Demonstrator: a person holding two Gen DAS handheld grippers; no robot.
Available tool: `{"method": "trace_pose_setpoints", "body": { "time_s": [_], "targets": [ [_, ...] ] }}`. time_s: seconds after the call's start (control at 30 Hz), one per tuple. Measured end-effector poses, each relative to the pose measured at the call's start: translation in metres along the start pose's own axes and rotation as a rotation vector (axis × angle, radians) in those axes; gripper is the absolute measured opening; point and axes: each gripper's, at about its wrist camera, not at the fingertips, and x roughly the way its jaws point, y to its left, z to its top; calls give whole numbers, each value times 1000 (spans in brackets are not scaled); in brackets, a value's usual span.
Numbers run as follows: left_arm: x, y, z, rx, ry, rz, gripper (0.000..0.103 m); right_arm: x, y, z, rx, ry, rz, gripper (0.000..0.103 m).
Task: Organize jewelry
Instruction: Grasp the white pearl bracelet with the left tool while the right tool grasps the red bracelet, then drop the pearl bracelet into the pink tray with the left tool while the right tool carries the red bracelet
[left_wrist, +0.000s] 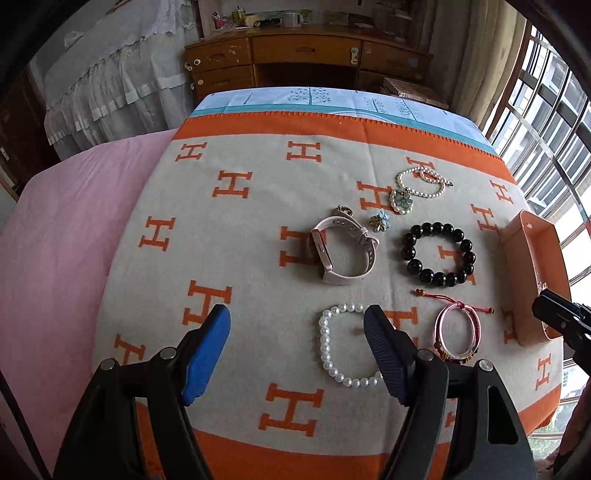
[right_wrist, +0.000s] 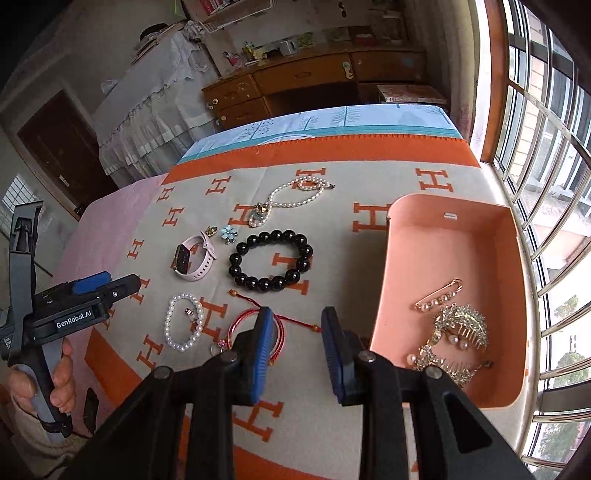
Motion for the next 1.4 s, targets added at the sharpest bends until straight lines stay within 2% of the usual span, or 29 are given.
{"method": "trace_pose_setpoints", "body": {
  "time_s": [0.23, 0.5, 0.67, 0.83, 0.9, 0.97, 1.0, 1.07, 1.1, 1.4],
  "targets": [
    [35, 6, -17, 13, 101, -8, 73, 35, 14, -3, -30, 108, -5, 28],
    [56, -5, -21, 50, 149, -44, 72, 62, 17, -7, -35, 182, -25, 28],
    [60, -7, -19, 50, 157, -59, 60, 73, 17, -10, -44, 209, -32, 28],
    [64, -13, -13, 65, 152, -56, 52, 75, 25, -10, -104, 175, -58, 27],
    [64, -17, -13, 85, 147, -56, 49, 76, 29, -11, -141, 160, -85, 21],
    [63, -21, -11, 100, 141, -61, 44, 77, 32, -12, -173, 145, -112, 11],
    [63, -22, -10, 104, 139, -67, 40, 77, 32, -13, -182, 139, -116, 8],
    [62, -24, -11, 112, 125, -73, 25, 76, 31, -13, -187, 131, -112, 6],
    [62, -26, -10, 113, 119, -72, 7, 75, 30, -13, -182, 130, -106, 6],
    [60, -14, -13, 6, 100, -119, 5, 66, 20, -15, -136, 102, -70, 6]
  ]
}}
